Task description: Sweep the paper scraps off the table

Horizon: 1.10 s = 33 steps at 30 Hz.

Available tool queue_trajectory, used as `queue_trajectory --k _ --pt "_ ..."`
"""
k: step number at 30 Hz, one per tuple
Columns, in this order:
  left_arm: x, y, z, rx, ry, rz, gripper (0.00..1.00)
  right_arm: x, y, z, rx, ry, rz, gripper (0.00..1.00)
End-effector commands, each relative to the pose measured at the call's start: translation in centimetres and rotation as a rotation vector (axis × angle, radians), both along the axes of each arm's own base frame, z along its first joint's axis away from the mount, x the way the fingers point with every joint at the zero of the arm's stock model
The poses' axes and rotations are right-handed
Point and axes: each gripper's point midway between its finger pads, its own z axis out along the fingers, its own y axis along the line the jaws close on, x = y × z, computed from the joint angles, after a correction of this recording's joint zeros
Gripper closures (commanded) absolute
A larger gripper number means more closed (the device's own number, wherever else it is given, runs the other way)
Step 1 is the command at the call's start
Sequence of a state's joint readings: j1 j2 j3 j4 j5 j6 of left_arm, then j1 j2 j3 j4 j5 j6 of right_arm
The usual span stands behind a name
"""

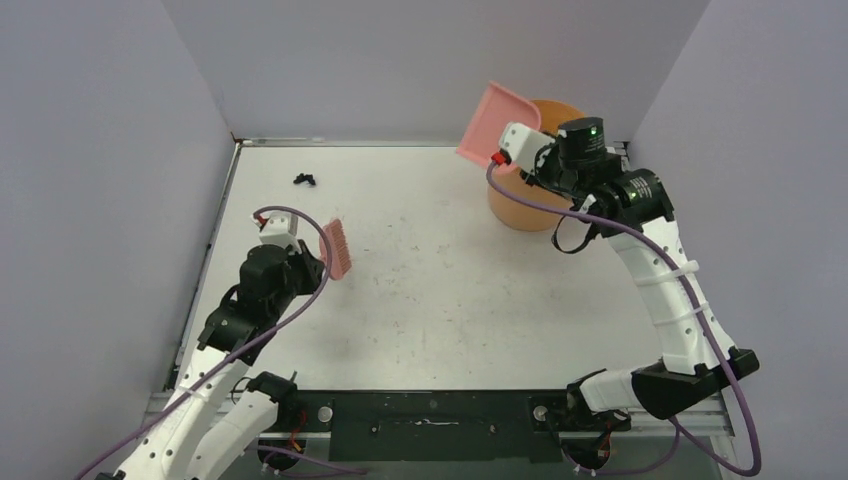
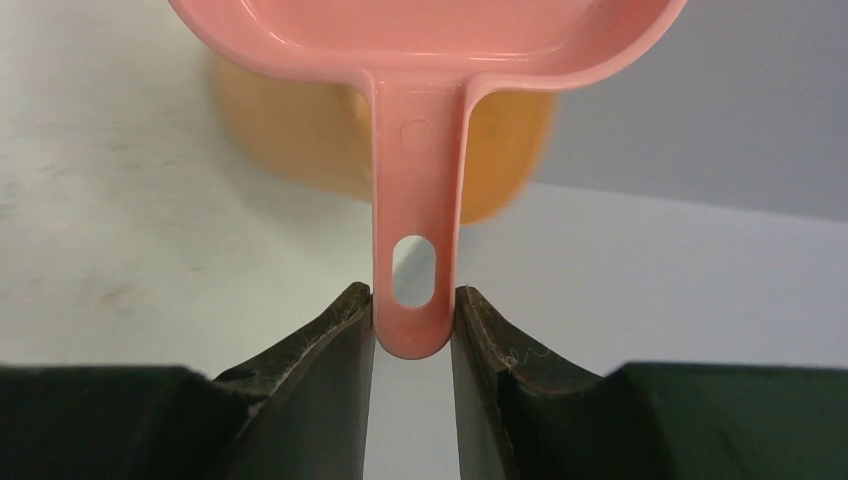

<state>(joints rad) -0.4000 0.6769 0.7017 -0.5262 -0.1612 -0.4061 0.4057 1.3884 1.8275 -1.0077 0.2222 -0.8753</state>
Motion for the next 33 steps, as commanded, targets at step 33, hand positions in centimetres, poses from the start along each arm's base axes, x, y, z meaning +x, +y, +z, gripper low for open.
queue_trajectory --k 33 --pt "33.1 13.0 -3.1 -0.854 -0.098 0.822 1.00 -14.0 14.1 -29.4 0.524 0.738 0.437 0.95"
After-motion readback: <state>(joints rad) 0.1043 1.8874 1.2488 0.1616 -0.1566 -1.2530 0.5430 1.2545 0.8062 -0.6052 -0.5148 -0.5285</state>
